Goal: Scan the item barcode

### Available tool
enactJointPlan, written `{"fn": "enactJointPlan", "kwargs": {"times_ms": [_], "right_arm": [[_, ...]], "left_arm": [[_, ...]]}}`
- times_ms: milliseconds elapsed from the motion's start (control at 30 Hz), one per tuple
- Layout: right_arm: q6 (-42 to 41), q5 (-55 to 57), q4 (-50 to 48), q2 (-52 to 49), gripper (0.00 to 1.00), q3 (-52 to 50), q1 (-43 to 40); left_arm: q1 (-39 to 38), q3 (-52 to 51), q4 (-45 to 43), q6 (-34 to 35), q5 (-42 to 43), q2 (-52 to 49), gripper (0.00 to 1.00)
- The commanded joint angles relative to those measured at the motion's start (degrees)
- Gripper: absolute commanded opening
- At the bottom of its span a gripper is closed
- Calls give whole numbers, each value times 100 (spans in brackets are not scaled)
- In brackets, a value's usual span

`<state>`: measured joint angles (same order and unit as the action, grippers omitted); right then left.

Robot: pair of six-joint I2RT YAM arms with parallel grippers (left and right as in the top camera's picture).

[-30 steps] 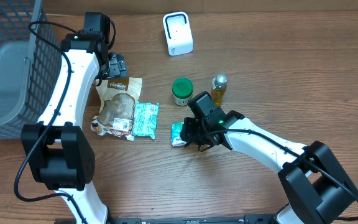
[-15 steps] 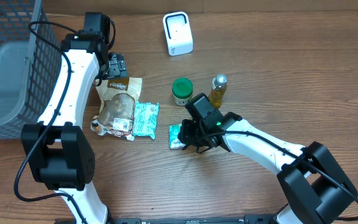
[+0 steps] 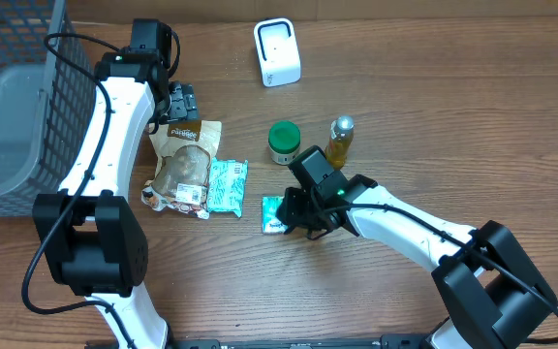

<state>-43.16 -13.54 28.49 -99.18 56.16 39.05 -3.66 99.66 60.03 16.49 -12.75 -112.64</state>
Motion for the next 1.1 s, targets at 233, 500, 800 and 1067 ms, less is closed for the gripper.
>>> {"fn": "enactJointPlan", "kwargs": {"times_ms": [233,500,800,1067], "right_arm": [[1401,876,2271,4,36,1923,136],[1274,1467,2114,-501,35,1886,955],[868,1808,2000,-1021,35,1928,1252],[1563,1088,2166,-1021,36,2063,1003]], "left_arm": [[-22,68,-9,0,-116,24,100],[-22,68,-9,0,-116,24,100],[-22,68,-9,0,-116,24,100],[-22,68,-9,0,-116,24,100]]}}
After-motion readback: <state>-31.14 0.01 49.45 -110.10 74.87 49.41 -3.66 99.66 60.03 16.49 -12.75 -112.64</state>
